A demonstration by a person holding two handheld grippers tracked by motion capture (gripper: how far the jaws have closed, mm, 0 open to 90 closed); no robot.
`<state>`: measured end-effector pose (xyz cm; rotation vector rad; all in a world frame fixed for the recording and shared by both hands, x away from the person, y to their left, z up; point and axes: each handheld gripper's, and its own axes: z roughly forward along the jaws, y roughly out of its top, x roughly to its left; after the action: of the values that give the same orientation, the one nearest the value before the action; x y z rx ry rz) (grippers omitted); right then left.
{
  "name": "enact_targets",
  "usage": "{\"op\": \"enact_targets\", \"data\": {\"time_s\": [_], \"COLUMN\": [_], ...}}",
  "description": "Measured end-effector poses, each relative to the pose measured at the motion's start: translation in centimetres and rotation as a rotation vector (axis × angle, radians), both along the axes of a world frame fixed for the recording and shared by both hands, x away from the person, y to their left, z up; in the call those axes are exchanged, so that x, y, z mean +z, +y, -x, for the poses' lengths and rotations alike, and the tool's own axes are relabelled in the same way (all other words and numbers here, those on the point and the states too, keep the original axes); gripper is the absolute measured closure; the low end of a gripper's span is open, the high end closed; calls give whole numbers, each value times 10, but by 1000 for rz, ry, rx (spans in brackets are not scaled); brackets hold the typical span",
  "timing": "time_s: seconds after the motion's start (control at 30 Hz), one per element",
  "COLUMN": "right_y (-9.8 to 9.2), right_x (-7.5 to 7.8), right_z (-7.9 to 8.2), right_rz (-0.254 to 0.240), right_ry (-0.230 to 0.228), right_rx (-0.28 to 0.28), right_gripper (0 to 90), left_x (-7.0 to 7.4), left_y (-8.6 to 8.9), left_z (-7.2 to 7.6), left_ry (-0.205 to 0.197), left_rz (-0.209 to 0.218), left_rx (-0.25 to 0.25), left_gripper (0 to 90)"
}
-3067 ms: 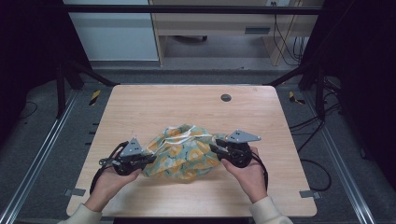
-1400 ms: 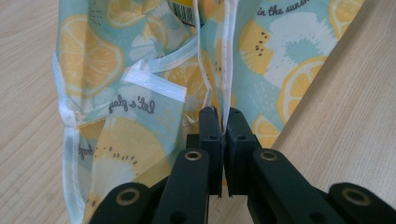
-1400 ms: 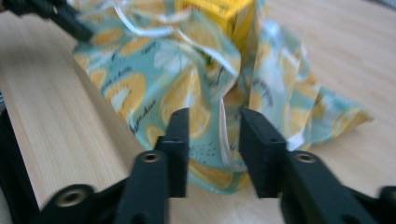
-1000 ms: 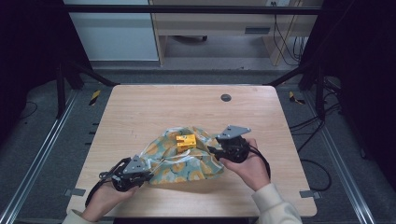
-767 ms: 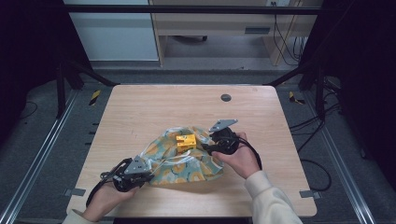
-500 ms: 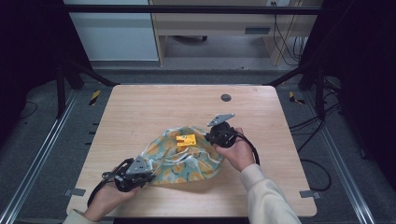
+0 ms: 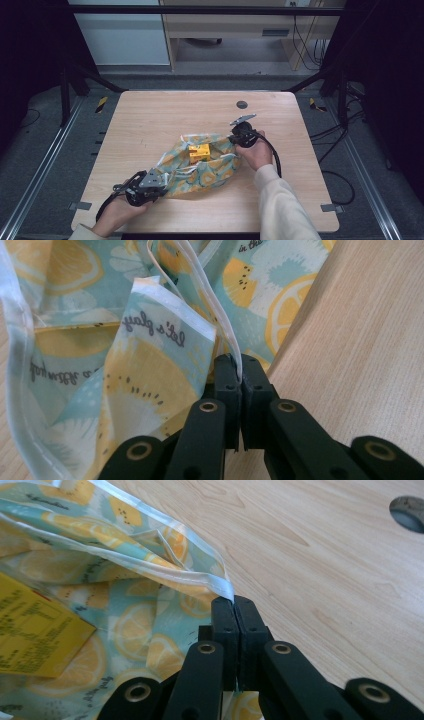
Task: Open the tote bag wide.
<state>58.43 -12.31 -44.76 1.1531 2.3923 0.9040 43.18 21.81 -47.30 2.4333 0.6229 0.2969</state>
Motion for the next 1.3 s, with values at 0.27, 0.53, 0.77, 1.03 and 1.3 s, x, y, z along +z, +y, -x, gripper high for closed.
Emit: {"op": "enact_targets", "data": {"time_s": [0.27, 0.53, 0.77, 1.03, 1.3], "right_y": [-6, -10, -13, -18, -22], "right_x": [-12, -17, -20, -17, -2], "right_z": [-5, -7, -9, -7, 1], "right_rz": [10, 22, 38, 30, 8], "right_ry": [34, 61, 70, 58, -12], "right_rx": [-29, -34, -50, -51, -84], "right_gripper": [890, 882, 863, 827, 581], "left_x": [-2, -3, -5, -5, 1], "left_y": [-1, -1, -2, -3, 2], "left_z": [1, 2, 2, 3, 6], "left_ry": [9, 17, 22, 21, -30], "left_rz": [-17, -31, -39, -40, 3], "left_rx": [-4, -12, -16, -17, 24], "left_gripper": [881, 881, 881, 880, 746]}}
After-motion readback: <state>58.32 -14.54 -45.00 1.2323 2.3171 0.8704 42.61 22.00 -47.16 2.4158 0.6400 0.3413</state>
